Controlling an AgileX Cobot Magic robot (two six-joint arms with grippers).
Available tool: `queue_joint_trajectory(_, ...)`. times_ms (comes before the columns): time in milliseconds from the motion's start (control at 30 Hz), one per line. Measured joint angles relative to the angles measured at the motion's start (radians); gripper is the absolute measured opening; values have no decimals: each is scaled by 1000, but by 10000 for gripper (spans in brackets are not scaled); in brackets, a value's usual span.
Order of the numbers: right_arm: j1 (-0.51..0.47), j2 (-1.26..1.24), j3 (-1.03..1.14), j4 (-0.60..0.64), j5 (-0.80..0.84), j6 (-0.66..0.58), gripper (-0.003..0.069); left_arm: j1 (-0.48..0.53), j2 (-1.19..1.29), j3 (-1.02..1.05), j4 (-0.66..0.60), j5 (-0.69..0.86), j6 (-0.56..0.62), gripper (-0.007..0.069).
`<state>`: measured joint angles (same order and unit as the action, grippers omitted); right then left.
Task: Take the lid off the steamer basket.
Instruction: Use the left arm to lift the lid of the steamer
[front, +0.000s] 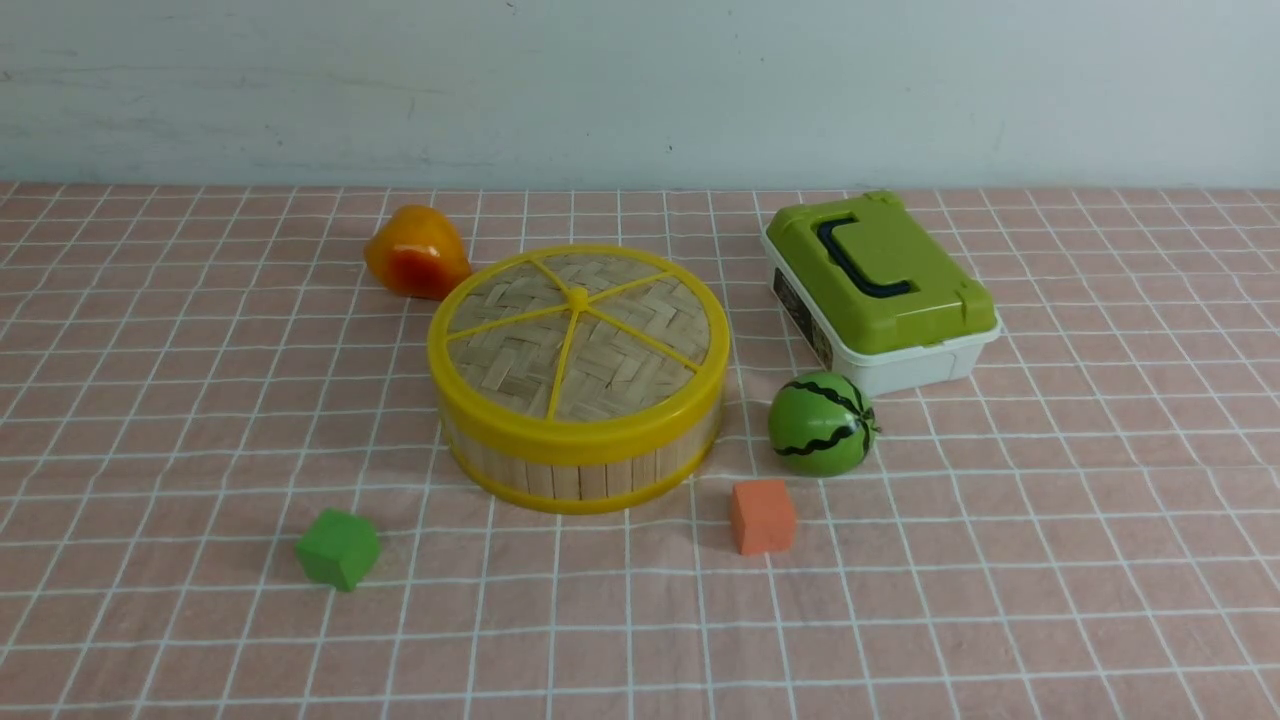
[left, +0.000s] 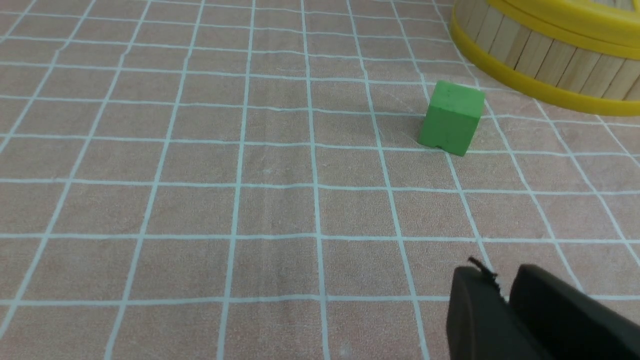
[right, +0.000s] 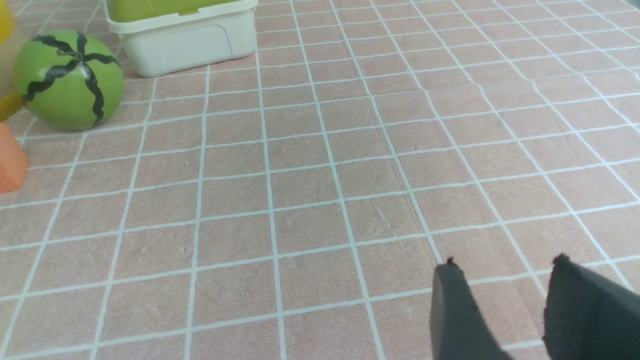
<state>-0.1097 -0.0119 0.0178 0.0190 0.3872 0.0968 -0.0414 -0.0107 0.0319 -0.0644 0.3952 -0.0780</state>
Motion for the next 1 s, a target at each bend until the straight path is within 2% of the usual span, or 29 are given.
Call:
queue_joint_trajectory(267,0,0,0,0,0,0,241,0,0,0,0,-4,0,111)
queue_joint_trajectory(367,0,0,0,0,0,0,241,0,0,0,-1,-68,0,113)
queue_joint_trajectory(533,0,0,0,0,0,0,241,0,0,0,-4,-270,0,117)
queue_joint_trajectory(567,0,0,0,0,0,0,241,0,0,0,-4,-371,0,120)
queue_joint_trajectory(733,0,0,0,0,0,0,241,0,0,0,-7,-650,0,125)
queue_joint_trajectory(867,0,0,0,0,0,0,241,0,0,0,-9,-807,-5,129)
queue_joint_trajectory(967,0,0,0,0,0,0,241,0,0,0,-13,-913,-53,130)
queue_joint_trajectory(1000,0,0,0,0,0,0,241,0,0,0,-13,-993,-128,130)
